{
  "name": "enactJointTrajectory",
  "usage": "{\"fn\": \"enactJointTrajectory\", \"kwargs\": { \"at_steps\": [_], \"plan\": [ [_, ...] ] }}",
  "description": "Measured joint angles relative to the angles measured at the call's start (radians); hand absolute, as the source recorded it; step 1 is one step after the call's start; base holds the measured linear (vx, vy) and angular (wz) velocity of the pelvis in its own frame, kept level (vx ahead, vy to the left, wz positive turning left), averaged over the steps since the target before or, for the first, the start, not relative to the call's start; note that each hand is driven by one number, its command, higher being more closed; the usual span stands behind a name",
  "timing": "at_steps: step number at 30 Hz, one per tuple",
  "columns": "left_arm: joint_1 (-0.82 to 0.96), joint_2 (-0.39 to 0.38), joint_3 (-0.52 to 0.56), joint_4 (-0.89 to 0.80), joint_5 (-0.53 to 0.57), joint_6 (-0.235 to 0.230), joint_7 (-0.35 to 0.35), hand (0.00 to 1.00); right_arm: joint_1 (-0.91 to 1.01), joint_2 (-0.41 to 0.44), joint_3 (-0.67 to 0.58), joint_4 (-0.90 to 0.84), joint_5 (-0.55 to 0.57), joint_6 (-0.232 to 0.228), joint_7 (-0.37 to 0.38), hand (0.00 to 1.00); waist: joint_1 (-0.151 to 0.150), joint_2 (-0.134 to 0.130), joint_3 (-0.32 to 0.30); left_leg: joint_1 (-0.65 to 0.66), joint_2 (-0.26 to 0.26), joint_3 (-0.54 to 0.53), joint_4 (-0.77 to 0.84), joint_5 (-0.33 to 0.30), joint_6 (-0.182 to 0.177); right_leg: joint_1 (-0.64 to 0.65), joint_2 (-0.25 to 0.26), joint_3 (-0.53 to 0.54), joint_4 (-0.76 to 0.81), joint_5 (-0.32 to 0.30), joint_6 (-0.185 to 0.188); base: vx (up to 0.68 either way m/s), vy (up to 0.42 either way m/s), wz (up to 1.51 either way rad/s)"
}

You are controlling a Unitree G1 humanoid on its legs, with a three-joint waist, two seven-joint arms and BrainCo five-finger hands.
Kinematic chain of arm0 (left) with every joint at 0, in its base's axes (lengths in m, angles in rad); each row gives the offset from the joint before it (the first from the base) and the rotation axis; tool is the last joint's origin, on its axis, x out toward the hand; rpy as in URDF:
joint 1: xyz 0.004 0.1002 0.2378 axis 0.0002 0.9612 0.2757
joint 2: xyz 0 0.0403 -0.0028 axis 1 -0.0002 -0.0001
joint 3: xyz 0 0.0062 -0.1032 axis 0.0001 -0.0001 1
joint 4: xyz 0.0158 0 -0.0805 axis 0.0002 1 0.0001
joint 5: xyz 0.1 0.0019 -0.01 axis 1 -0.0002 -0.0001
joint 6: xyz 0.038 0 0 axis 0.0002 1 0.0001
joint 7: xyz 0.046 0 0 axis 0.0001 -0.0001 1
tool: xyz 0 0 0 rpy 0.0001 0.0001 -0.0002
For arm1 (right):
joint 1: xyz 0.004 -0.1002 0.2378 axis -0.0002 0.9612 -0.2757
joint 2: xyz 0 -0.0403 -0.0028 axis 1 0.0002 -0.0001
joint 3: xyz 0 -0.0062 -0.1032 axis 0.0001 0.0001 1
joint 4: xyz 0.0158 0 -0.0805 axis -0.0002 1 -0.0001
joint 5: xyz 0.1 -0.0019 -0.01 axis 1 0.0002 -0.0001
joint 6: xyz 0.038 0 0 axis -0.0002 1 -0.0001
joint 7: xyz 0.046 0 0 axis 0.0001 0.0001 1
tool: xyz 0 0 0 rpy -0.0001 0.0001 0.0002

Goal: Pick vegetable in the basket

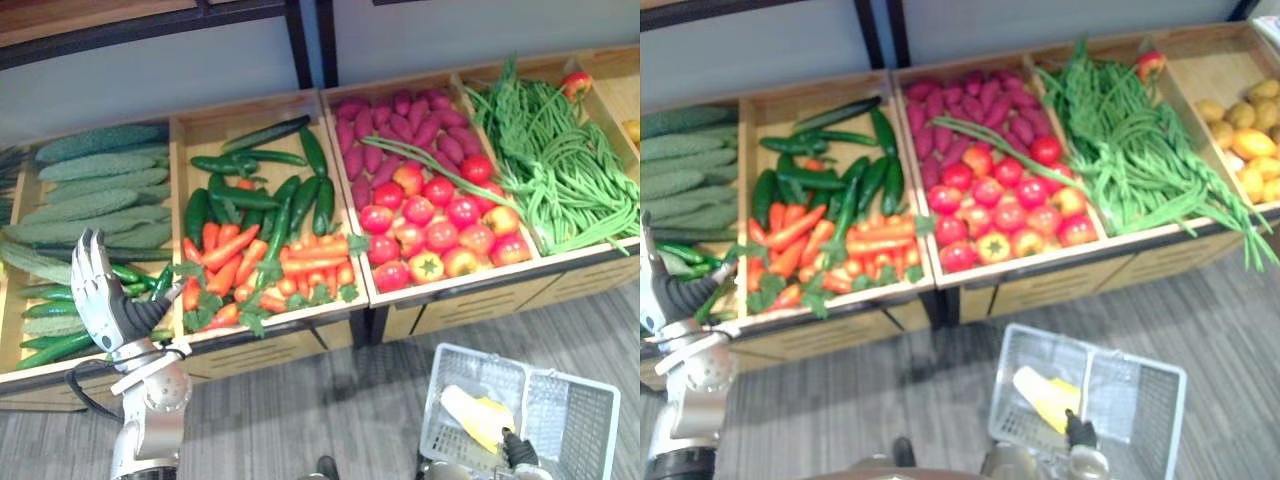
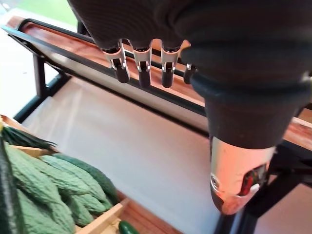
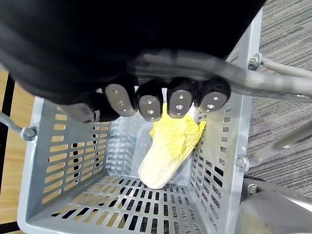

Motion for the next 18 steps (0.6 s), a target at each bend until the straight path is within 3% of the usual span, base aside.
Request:
{"fn": "enactJointTrajectory", "kwargs": {
  "at_steps": [3,7,18],
  "plan": [
    [-0.034,0.031,-0.025,0.045,0.0,0.0,-0.027,0.0,-0.003,-0.003,0.016,-0.007,0.0,-0.005,0.002,1.0,-0.018,0.008,0.005,0.0,-0.002,0.007,0.001,-0.002,0.0,-0.006,0.001,0.014,-0.006,0.013,0.001,-0.09,-0.023,-0.17],
    [-0.081,0.073,-0.061,0.138,0.0,0.001,-0.058,0.0,-0.016,-0.01,0.023,-0.014,0.0,-0.006,0.002,1.0,-0.019,0.016,0.01,-0.019,0.004,0.034,0.001,-0.022,-0.003,-0.048,0.018,0.061,-0.022,0.043,0.002,-0.13,-0.041,-0.3],
    [-0.15,0.124,-0.169,0.314,0.039,0.022,-0.11,0.0,-0.018,-0.03,0.066,-0.046,0.0,-0.008,0.0,1.0,-0.021,0.024,0.045,-0.027,0.013,0.061,0.0,-0.025,-0.008,-0.081,0.034,0.098,-0.014,0.047,0.0,-0.04,-0.045,-0.11]
  ]
}}
